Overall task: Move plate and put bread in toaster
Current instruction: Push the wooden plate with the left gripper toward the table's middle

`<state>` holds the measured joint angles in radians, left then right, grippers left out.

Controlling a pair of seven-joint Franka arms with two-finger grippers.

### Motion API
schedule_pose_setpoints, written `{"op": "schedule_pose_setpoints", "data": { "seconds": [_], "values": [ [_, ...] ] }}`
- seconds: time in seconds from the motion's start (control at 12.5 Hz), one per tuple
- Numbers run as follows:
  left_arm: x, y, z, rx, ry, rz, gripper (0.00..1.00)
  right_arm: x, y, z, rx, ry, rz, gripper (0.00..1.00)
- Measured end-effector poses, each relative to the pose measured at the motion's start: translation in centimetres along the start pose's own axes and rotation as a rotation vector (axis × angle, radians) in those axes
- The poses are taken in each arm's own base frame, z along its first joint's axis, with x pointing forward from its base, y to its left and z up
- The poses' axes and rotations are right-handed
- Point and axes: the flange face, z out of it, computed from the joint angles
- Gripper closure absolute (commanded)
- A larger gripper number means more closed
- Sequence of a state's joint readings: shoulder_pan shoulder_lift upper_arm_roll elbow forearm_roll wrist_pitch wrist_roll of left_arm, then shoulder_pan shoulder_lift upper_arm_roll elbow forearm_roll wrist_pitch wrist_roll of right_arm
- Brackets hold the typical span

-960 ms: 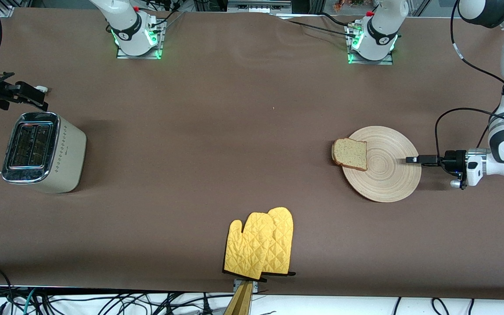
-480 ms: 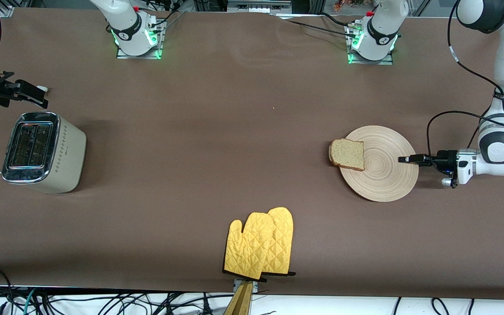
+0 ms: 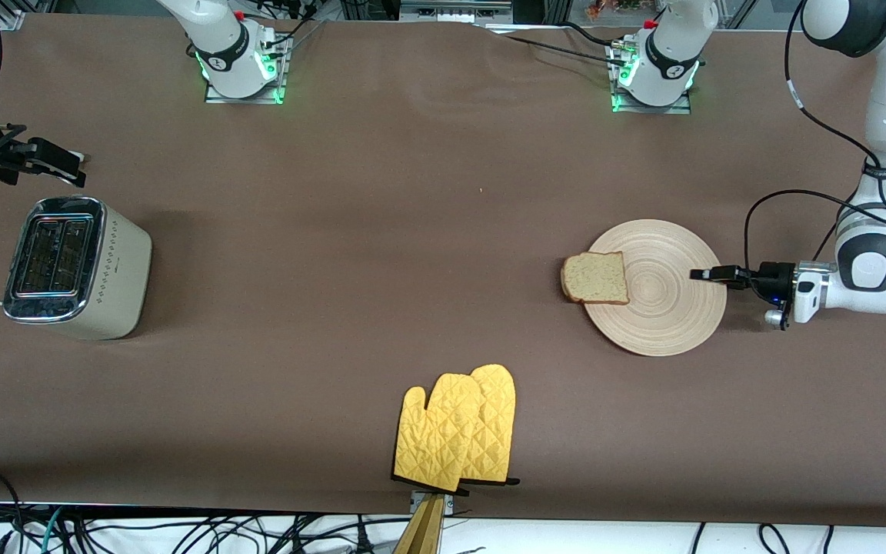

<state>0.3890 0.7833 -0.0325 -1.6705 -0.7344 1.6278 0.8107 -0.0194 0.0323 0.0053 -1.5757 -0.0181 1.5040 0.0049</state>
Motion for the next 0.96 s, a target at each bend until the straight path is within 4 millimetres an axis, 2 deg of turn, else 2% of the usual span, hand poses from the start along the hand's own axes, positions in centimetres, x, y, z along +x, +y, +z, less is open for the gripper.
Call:
{"op": "schedule_pose_setpoints", "data": {
  "seconds": [0.32,0.48,0.64,0.8,0.96],
  "values": [
    [3.1,5.8,3.8,-0.106,-0.010,0.094,1.00,0.0,0.0,-0.1,0.000,0.002,0.001,0.00],
    [4.9,9.6,7.0,-0.182,-0.010,0.133,1.00,0.0,0.2,-0.1,0.000,0.002,0.004,0.00],
    [7.2,14.1,12.8,-0.204,-0.023,0.154,1.00,0.0,0.1,-0.1,0.000,0.003,0.003,0.00],
    [8.8,19.7,20.3,-0.169,-0.048,0.135,1.00,0.0,0.1,-0.2,0.000,0.004,0.002,0.00],
    [9.3,24.6,27.8,-0.146,-0.023,0.089,1.00,0.0,0.1,-0.2,0.000,0.004,0.002,0.00]
  ]
}}
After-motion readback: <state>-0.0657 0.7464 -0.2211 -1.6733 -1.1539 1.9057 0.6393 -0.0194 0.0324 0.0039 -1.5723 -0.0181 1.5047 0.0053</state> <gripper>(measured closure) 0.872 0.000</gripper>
